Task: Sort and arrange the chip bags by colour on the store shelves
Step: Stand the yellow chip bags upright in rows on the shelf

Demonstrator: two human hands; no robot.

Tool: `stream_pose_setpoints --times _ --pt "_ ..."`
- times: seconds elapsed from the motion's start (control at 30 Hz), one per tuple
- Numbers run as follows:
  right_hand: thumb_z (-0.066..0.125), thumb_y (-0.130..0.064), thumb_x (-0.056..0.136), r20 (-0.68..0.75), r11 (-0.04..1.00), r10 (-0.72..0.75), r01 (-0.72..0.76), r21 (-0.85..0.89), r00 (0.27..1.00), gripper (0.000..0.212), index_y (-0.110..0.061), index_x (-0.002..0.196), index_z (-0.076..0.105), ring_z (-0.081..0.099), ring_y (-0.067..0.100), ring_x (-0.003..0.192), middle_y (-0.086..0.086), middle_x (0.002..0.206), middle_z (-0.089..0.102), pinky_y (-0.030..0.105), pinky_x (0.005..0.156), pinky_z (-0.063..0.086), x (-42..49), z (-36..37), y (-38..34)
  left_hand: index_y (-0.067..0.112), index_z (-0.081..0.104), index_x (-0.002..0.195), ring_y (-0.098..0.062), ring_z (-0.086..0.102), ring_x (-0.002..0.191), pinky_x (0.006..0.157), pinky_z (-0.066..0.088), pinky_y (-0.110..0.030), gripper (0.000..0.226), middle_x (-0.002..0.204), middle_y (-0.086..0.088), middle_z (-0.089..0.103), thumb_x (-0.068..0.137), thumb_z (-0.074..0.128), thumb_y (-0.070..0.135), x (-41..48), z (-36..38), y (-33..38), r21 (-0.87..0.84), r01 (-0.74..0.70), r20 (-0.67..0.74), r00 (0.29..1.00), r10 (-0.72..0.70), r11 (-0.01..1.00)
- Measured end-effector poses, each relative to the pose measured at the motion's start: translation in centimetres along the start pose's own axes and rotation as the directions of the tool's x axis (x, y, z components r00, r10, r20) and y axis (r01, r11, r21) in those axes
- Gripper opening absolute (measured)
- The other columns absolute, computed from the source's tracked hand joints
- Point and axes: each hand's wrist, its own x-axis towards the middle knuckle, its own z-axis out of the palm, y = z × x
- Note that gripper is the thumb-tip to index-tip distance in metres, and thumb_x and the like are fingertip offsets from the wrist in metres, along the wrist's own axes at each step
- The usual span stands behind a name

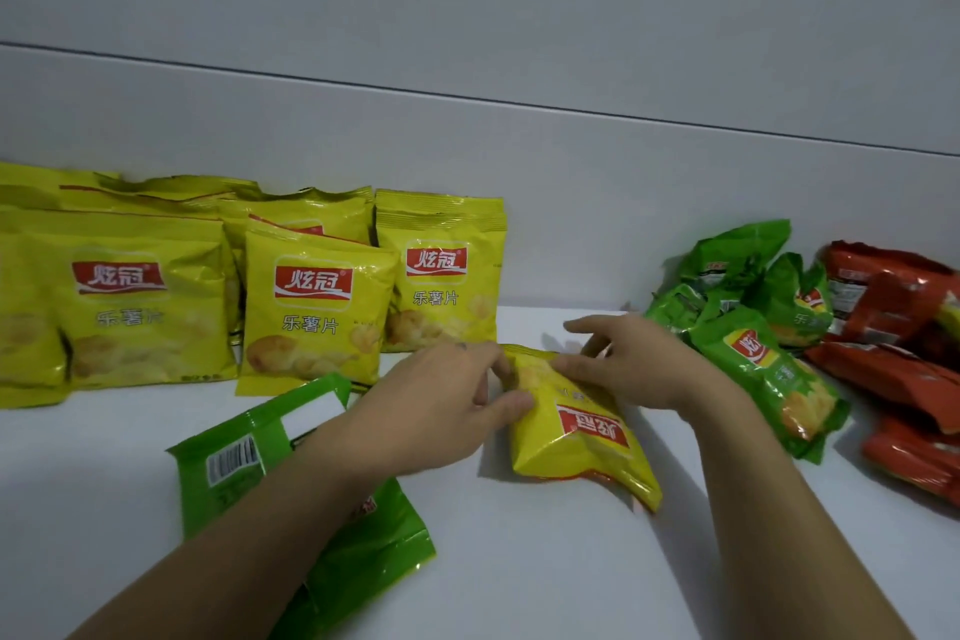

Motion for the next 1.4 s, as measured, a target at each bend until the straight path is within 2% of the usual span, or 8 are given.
stream_pose_setpoints --times 0.17,0.33,0.5,0.67,0.9,1.0,1.2,1.4 --pt "0.067 -0.042 0.086 0.044 0.998 -0.044 0.041 0.057 0.998 0.026 -0.016 0.088 0.075 0.065 0.014 0.077 0.002 0.081 0.072 0.034 0.073 0.052 -0.8 -0.4 1.0 0.031 0.053 0.125 0.003 0.055 0.068 0.067 0.045 -0.027 0.076 0.086 0.013 0.066 0.070 0.030 0.080 -0.1 -0.1 0.6 -0.203 0.068 0.099 0.994 -0.048 0.977" --pt "0.065 -0.024 0.091 -0.093 0.931 -0.096 0.122 0.343 0.991 0.024 -0.009 0.073 0.069 0.053 0.011 0.054 0.009 0.060 0.062 0.026 0.053 0.045 -1.1 -0.8 1.2 0.032 0.051 0.124 -0.003 0.060 0.071 0.067 0.046 -0.027 0.074 0.089 0.015 0.064 0.071 0.045 0.083 0.3 -0.5 0.3 -0.428 0.133 -0.024 0.987 -0.158 0.894" --pt "0.054 -0.012 0.096 -0.443 0.537 0.041 0.354 0.765 0.896 0.026 -0.010 0.071 0.061 0.044 0.007 0.047 -0.002 0.054 0.053 0.017 0.044 0.036 -1.1 -1.2 0.7 0.028 0.056 0.113 -0.009 0.061 0.056 0.053 0.044 -0.030 0.062 0.087 0.005 0.072 0.073 0.056 0.075 0.6 -2.4 -0.2 -0.787 0.118 -0.131 0.927 -0.351 0.605" --pt "0.050 -0.016 0.096 -0.457 0.312 0.132 0.401 0.861 0.880 0.023 -0.007 0.076 0.058 0.052 0.010 0.045 0.001 0.055 0.059 0.023 0.042 0.043 -0.7 0.2 -1.3 0.026 0.057 0.114 -0.025 0.072 0.084 0.075 0.054 -0.044 0.055 0.101 0.005 0.074 0.072 0.070 0.059 0.2 -3.1 0.4 -0.895 0.137 -0.016 0.941 -0.339 0.424" --pt "0.064 0.001 0.085 -0.274 0.468 -0.171 0.323 0.823 0.946 0.009 -0.004 0.077 0.065 0.066 0.023 0.064 0.013 0.071 0.069 0.031 0.054 0.052 -1.1 1.7 -2.9 0.007 0.059 0.109 -0.023 0.070 0.081 0.054 0.055 -0.031 0.048 0.100 -0.011 0.073 0.070 0.073 0.029 0.2 -4.5 0.1 -0.968 -0.095 -0.199 0.855 -0.479 0.232" --pt "0.079 -0.005 0.071 -0.101 0.580 -0.287 0.257 0.773 0.953 0.019 -0.014 0.087 0.074 0.066 0.023 0.071 0.013 0.082 0.071 0.031 0.061 0.054 -1.2 2.1 -2.7 0.014 0.063 0.106 -0.019 0.069 0.086 0.061 0.055 -0.031 0.041 0.099 -0.005 0.074 0.071 0.073 0.031 0.2 -5.0 -0.3 -0.945 -0.117 -0.255 0.850 -0.462 0.306" --pt "0.091 -0.045 0.052 -0.026 0.442 -0.407 0.221 0.869 0.913 0.099 -0.014 0.135 0.049 0.062 0.029 0.111 0.012 0.124 0.064 0.037 0.089 0.052 -0.7 1.8 -2.1 0.013 0.064 0.107 -0.029 0.068 0.102 0.097 0.049 -0.054 0.051 0.104 -0.010 0.073 0.070 0.081 0.043 0.1 -5.4 -0.9 -0.900 -0.179 -0.351 0.838 -0.417 0.397" --pt "0.080 -0.058 0.063 -0.208 0.274 -0.275 0.284 0.919 0.939 0.064 -0.013 0.108 0.072 0.068 0.023 0.099 0.012 0.110 0.071 0.032 0.082 0.054 -1.0 2.1 -3.4 0.022 0.064 0.104 -0.022 0.070 0.097 0.091 0.054 -0.048 0.034 0.100 -0.005 0.074 0.074 0.071 0.036 0.2 -4.0 -0.2 -0.831 -0.102 -0.283 0.924 -0.258 0.546"
